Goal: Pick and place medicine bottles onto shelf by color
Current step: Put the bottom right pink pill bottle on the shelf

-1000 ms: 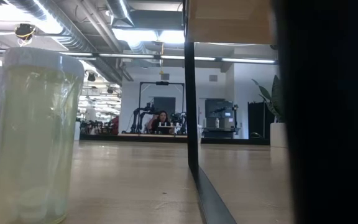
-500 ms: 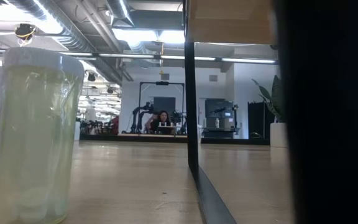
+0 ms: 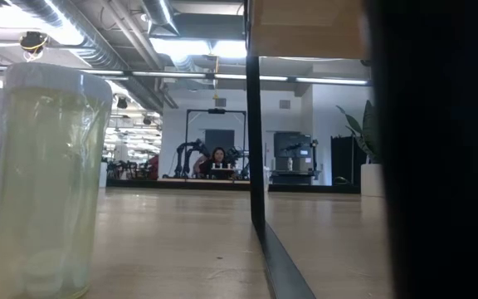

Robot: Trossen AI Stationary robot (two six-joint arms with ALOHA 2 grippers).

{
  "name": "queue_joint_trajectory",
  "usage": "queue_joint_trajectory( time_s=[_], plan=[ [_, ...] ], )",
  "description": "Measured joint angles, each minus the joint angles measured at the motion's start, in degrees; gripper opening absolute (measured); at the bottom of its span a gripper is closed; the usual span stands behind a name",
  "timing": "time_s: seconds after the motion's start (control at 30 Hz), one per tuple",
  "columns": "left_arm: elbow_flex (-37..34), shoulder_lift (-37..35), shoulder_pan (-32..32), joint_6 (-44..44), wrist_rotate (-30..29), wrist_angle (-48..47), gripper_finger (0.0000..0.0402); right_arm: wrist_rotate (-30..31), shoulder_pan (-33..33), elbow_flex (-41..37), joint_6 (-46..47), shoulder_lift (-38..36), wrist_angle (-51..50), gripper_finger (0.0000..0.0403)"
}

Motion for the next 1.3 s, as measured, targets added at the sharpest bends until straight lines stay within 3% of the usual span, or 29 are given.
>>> queue_joint_trajectory(
  time_s=[0.2,0.5,0.7,1.1,1.3],
  plan=[
    [0.0,0.0,1.3,-0.1,0.0,7.2,0.0147,0.0,0.0,0.0,0.0,0.0,-0.1,0.0103],
    [0.0,0.0,3.2,12.3,6.6,15.1,0.0144,2.0,0.0,0.0,0.0,0.0,-0.3,0.0103],
    [0.0,0.0,3.2,18.7,7.1,15.2,0.0144,3.0,0.0,0.0,0.0,0.0,-0.3,0.0103],
    [-0.1,4.1,7.1,22.5,18.9,13.2,0.0144,4.6,0.0,0.0,0.3,0.0,-1.0,0.0104],
    [-0.1,5.0,7.9,27.7,20.2,13.4,0.0144,6.5,0.0,0.0,0.4,0.0,-1.2,0.0104]
  ],
)
